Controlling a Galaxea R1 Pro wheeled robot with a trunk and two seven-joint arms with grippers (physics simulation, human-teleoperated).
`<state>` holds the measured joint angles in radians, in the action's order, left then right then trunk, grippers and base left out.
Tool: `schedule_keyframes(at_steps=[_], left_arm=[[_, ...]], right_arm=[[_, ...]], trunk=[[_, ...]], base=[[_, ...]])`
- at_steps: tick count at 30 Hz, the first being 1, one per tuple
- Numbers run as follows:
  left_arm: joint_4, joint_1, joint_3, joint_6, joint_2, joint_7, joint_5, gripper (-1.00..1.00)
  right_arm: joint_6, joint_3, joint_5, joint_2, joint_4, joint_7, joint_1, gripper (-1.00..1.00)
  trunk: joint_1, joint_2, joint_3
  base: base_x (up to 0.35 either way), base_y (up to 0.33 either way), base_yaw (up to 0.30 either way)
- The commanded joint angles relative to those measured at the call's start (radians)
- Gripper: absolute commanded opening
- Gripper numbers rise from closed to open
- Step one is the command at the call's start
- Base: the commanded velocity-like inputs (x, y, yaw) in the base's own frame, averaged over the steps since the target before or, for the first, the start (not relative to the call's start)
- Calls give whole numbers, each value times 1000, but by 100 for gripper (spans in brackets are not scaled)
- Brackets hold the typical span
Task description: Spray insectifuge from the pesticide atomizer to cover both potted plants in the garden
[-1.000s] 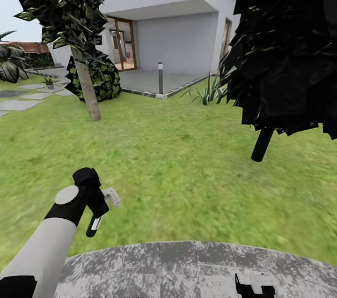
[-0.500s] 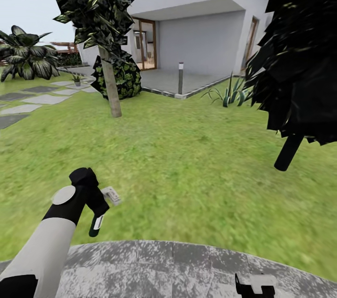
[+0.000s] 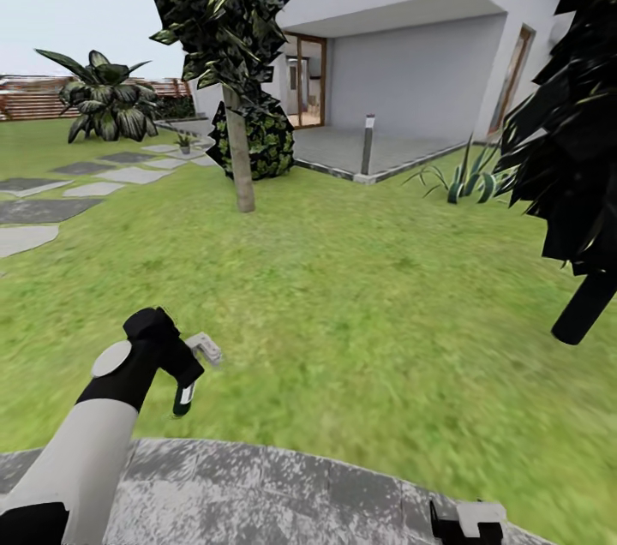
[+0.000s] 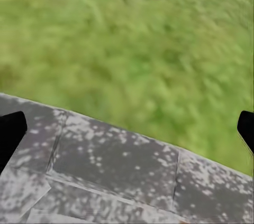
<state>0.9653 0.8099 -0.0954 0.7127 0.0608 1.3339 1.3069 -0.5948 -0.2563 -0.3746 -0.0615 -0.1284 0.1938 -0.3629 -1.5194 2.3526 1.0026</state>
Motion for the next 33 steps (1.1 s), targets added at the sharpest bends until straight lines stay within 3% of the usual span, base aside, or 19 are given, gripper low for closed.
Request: schedule_keyframes(at_steps=[1,3,4,16,17,20,33], left_arm=[[-4,0,-8,7,0,-29,-45,-100],[-6,-1,-12,3,1,-102,-125,-100],[-6,-1,-13,3,2,-127,-143,-100],[1,-62,-17,1,2,-177,-209,-100],[0,-83,-17,1,3,-215,-240,-100],[3,-93,-18,1,3,-249,-277,-100],[4,-97,-18,1,5,-255,-290,-100]], right_arm=[[-3,-4,-11,0,1,6,-1,100],[-3,-5,-10,1,1,6,-1,100],[-3,-5,-10,1,1,6,-1,100],[-3,-5,-10,1,0,6,-1,100],[-2,-5,-10,1,1,6,-1,100],[-3,-5,-10,2,1,6,-1,100],[-2,-5,-10,2,1,6,-1,100]], trunk=[[0,0,1],[0,0,1],[0,0,1],[0,0,1],[0,0,1],[0,0,1],[0,0,1]], base=[[146,-241,274],[136,-248,200],[146,-253,71],[160,-255,10],[58,-79,0],[16,-21,17],[1,-1,253]])
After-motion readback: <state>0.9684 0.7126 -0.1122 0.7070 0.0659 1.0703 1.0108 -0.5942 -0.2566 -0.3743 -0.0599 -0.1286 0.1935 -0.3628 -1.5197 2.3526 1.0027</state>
